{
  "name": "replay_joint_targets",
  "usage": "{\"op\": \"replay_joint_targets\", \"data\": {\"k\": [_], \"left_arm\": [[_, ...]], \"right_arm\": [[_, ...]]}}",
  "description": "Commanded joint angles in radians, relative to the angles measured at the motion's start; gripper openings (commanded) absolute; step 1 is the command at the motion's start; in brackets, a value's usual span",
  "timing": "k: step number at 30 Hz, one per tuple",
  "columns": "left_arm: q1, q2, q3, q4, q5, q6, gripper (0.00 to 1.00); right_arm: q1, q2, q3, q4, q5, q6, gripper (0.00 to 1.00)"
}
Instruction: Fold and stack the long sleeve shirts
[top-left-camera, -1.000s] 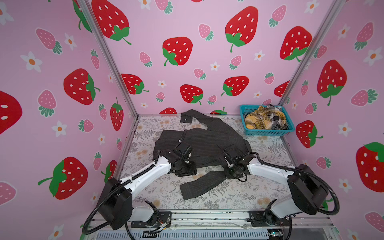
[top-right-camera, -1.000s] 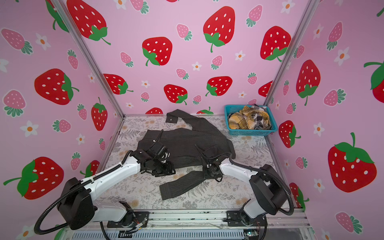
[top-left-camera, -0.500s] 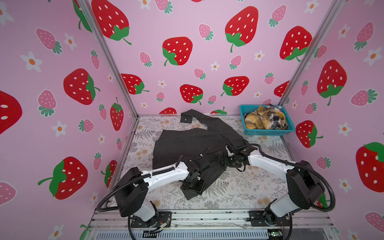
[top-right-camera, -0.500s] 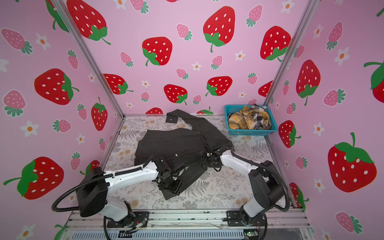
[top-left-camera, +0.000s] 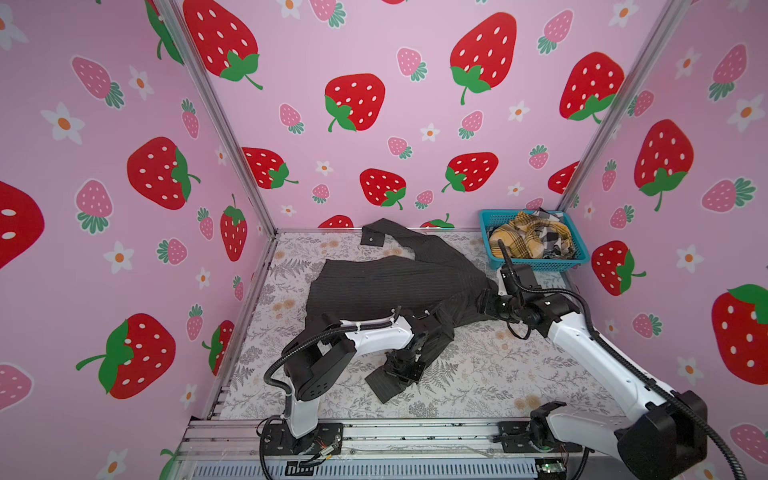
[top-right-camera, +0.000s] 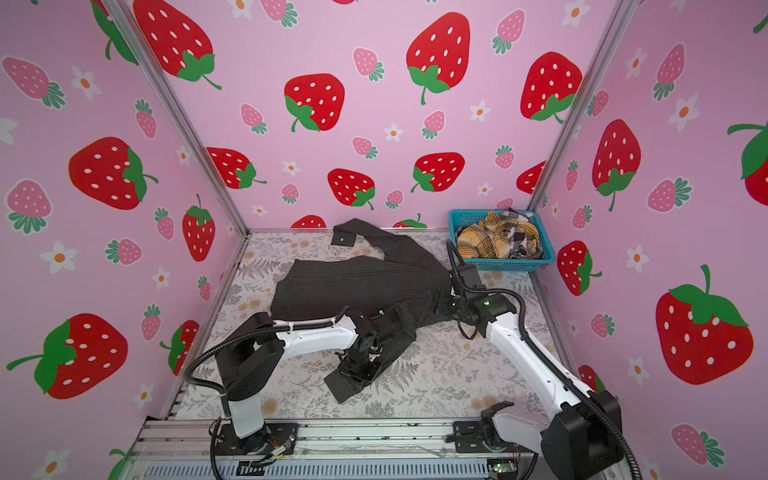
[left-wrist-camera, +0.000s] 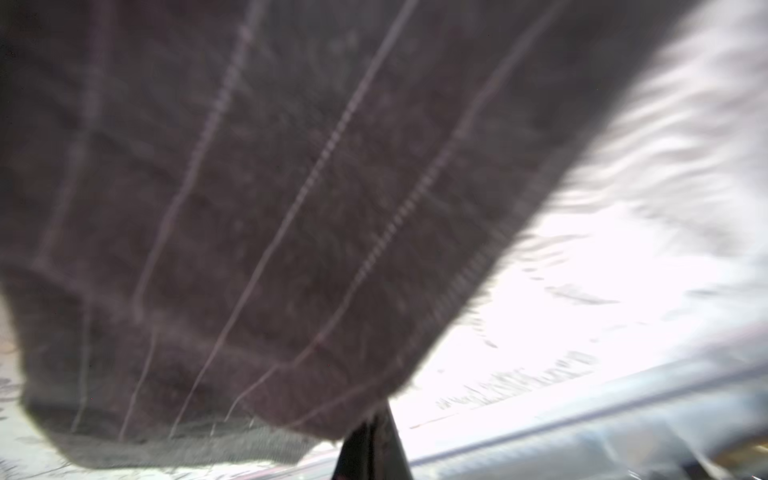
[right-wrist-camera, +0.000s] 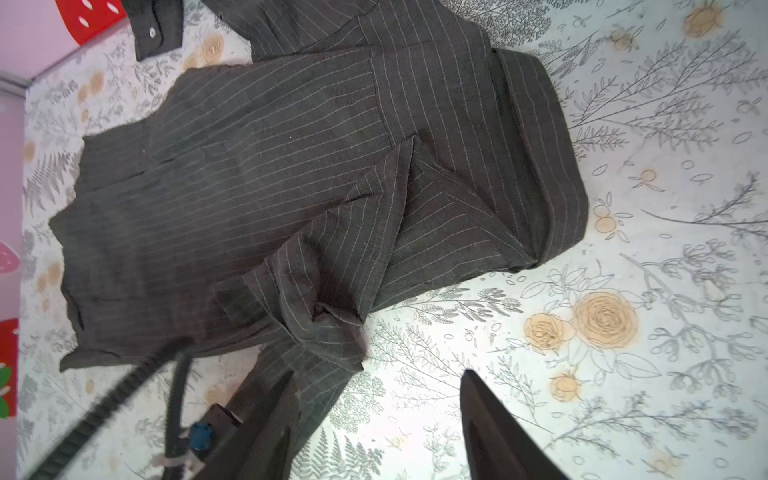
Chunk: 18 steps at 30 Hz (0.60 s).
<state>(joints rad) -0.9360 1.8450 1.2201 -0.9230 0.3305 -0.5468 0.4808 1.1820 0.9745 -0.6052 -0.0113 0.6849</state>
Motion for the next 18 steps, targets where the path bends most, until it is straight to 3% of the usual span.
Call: {"op": "replay_joint_targets", "data": {"k": [1,5,10,12,18], "left_arm": [[0.119,-0.199,0.089,0.254,0.233,-0.243,0.00],[0.191,-0.323,0.077,0.787,0.246,-0.641,0.00],[0.178,-0.255,0.062,1.282,0.184,-1.016,0.00],[0.169,-0.213,0.049,1.380,0.173,-1.102,0.00],[0.155,-0.172,-0.012,1.540,0.146,-1.240,0.00]], "right_arm": [[-0.005,-0.048,-0.010,-0.036,0.014,-0.011,0.57],[-0.004,-0.120,-0.001,0.018,-0.071,-0.062,0.60],[0.038,-0.177,0.035,0.036,-0.154,-0.127,0.77],[0.081,-0.209,0.016,0.078,-0.179,-0.143,0.84],[0.127,-0.243,-0.047,0.123,-0.062,-0.160,0.96]]}}
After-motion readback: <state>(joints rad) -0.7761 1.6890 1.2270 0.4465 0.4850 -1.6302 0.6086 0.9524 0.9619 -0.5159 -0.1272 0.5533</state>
